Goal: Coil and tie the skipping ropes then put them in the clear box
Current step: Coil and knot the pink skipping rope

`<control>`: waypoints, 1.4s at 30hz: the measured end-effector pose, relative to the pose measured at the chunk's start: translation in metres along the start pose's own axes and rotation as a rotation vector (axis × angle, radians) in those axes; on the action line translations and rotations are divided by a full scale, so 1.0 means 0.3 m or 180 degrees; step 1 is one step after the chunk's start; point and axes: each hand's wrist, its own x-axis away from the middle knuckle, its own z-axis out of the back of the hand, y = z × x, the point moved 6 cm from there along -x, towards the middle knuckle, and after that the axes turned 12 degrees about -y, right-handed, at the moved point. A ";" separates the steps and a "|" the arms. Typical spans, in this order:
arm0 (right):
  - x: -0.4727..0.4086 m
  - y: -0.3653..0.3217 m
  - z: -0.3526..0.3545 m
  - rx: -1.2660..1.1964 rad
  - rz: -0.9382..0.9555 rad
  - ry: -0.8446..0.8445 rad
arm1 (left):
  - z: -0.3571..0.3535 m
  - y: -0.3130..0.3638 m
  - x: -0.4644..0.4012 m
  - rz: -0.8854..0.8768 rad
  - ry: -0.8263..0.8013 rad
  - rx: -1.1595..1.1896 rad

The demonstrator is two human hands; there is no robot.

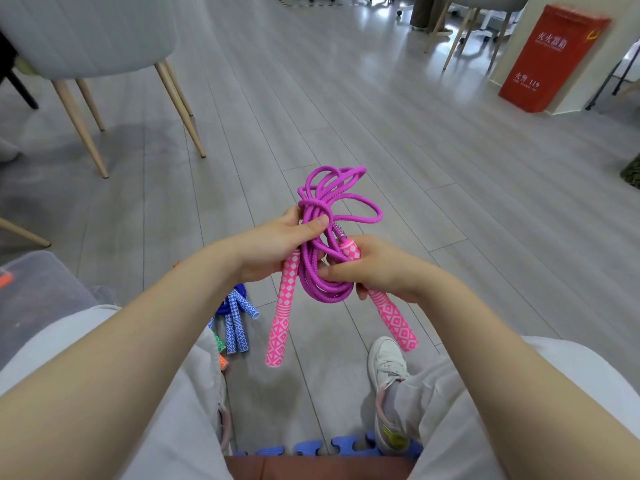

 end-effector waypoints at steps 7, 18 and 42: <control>0.007 -0.002 0.024 0.0030 0.0054 -0.0037 | -0.013 0.028 0.017 -0.0154 -0.0047 0.0396; 0.011 0.019 0.047 0.0331 0.0030 0.0135 | -0.015 0.039 0.022 -0.0096 -0.0347 0.0009; 0.020 -0.051 0.082 0.1441 0.0157 0.1267 | 0.092 0.044 0.003 -0.0914 0.1593 -0.0294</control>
